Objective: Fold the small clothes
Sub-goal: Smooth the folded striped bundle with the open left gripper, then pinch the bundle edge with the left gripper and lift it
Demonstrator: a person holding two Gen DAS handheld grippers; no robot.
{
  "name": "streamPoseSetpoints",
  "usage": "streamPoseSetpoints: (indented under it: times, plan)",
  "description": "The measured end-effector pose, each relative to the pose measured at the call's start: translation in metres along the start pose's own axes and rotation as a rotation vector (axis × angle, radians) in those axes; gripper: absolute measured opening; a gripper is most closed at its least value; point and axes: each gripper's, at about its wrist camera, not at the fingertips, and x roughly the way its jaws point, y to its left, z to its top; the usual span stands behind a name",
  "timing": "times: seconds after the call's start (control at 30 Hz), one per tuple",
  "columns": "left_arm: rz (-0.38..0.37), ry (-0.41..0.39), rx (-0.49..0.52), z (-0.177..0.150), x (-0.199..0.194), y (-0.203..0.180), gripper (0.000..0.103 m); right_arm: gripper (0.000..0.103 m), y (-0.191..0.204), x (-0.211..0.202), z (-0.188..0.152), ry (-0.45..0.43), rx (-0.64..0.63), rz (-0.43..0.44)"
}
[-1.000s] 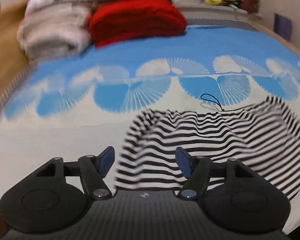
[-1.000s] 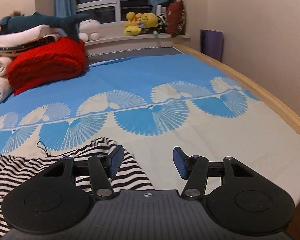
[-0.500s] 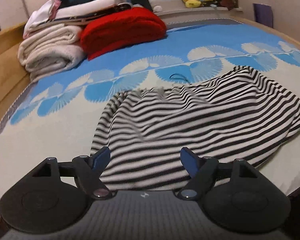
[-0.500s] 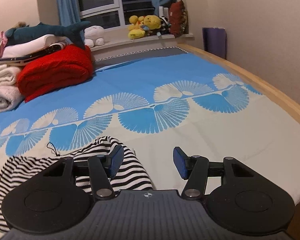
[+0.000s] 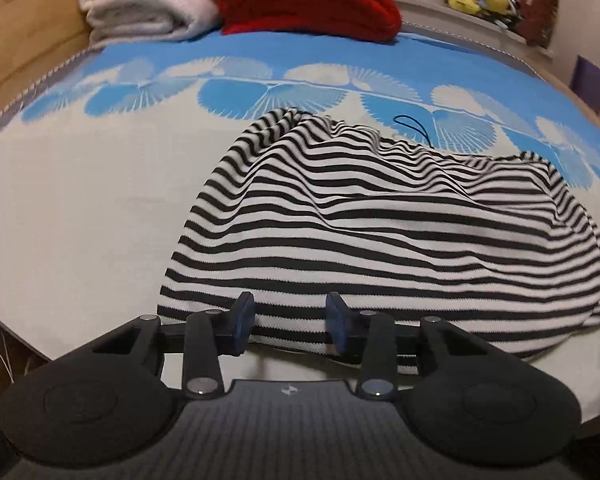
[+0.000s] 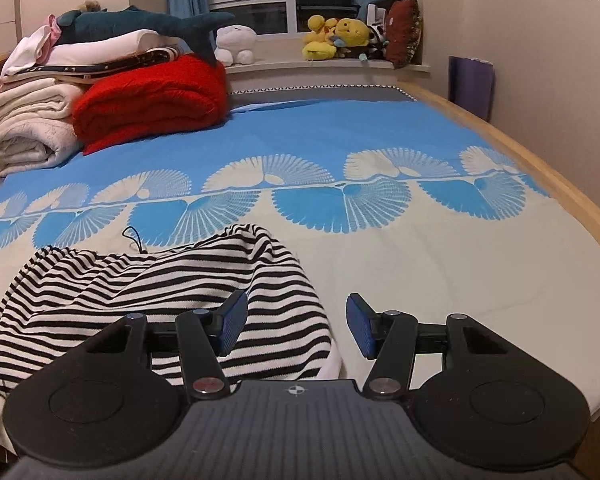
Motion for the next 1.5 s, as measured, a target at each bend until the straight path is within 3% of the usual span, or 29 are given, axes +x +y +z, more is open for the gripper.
streamPoseSetpoints:
  times: [0.47, 0.53, 0.67, 0.77, 0.93, 0.97, 1.03, 1.07, 1.1, 1.33, 1.5]
  plan:
    - [-0.020, 0.077, -0.231, 0.007, 0.029, 0.053, 0.045, 0.057, 0.002, 0.003, -0.018, 0.041, -0.027, -0.057]
    - [-0.039, 0.099, -0.284, 0.006, 0.035, 0.065, 0.047, 0.057, -0.001, 0.004, -0.020, 0.045, -0.024, -0.063]
    - [-0.049, 0.169, -0.440, 0.002, 0.049, 0.089, 0.065, 0.057, -0.006, 0.004, -0.022, 0.058, -0.009, -0.074]
    - [-0.050, 0.204, -0.524, 0.001, 0.055, 0.097, 0.065, 0.057, -0.007, 0.006, -0.022, 0.071, 0.012, -0.072]
    - [-0.059, 0.198, -0.483, 0.005, 0.059, 0.087, 0.065, 0.058, 0.000, 0.008, -0.023, 0.078, -0.003, -0.073]
    - [-0.059, 0.194, -0.472, 0.006, 0.060, 0.086, 0.064, 0.058, 0.000, 0.009, -0.024, 0.082, -0.006, -0.078]
    - [-0.072, 0.184, -0.477, 0.007, 0.063, 0.089, 0.049, 0.058, 0.000, 0.010, -0.025, 0.091, -0.011, -0.086]
    - [-0.086, 0.183, -0.487, 0.006, 0.063, 0.090, 0.024, 0.058, 0.000, 0.011, -0.025, 0.094, -0.014, -0.089]
    - [-0.095, 0.182, -0.495, 0.007, 0.063, 0.092, 0.006, 0.058, -0.001, 0.011, -0.024, 0.097, -0.014, -0.092]
    - [-0.048, 0.052, -0.450, 0.018, 0.028, 0.102, 0.004, 0.058, -0.012, -0.001, 0.006, 0.039, 0.037, -0.115]
    - [0.016, -0.027, -0.389, 0.019, 0.002, 0.116, 0.004, 0.058, -0.007, -0.008, 0.039, -0.066, -0.054, -0.139]
